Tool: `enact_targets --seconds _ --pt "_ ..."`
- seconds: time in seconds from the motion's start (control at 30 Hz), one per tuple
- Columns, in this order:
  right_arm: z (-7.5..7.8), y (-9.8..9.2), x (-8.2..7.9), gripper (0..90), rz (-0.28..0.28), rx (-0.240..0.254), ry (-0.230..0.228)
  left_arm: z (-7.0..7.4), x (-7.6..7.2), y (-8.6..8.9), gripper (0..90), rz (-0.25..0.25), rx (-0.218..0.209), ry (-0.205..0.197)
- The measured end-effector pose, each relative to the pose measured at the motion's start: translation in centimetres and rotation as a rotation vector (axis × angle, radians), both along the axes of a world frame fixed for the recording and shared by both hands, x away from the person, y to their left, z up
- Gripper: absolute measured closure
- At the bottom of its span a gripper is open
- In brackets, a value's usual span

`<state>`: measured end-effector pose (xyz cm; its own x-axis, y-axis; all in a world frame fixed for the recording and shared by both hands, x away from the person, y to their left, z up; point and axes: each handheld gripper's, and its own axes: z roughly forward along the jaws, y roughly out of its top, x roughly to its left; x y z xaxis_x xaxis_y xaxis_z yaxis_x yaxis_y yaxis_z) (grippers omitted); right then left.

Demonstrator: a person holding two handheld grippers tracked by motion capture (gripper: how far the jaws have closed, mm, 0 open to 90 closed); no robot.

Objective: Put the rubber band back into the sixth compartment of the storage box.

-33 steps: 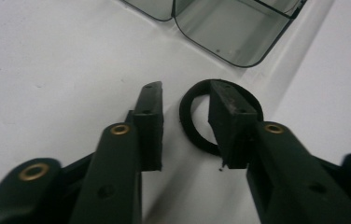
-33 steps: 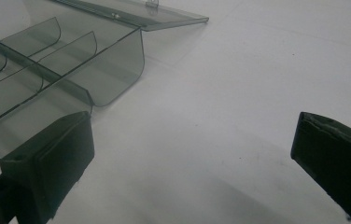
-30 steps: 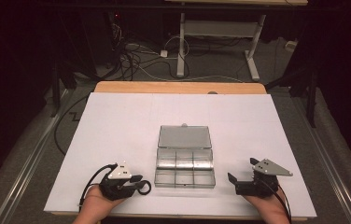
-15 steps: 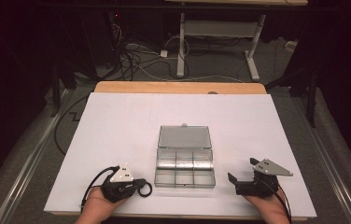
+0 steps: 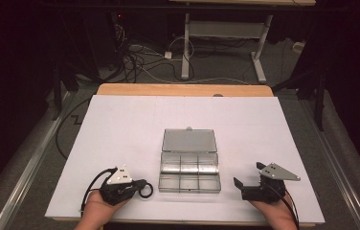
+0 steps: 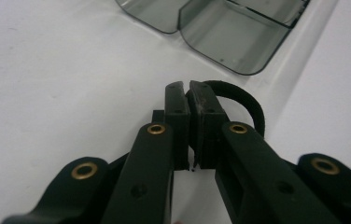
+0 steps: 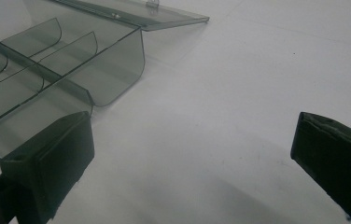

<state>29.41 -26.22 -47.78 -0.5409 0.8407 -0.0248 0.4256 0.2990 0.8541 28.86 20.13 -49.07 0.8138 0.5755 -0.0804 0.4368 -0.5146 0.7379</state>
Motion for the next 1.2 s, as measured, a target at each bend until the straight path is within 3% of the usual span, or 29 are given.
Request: enact_targets --seconds 0.43,0.6,1.2 --pt "0.0 0.0 0.0 0.4 0.001 0.002 0.001 0.2 0.6 1.8 84.8 0.082 -0.041 -0.018" --pt "0.0 0.0 0.0 0.4 -0.001 0.002 0.001 0.7 0.4 1.9 84.8 0.098 -0.057 -0.045" --pt "0.0 0.0 0.1 0.3 0.004 0.0 0.006 1.7 0.6 0.6 84.8 0.087 -0.091 -0.071"
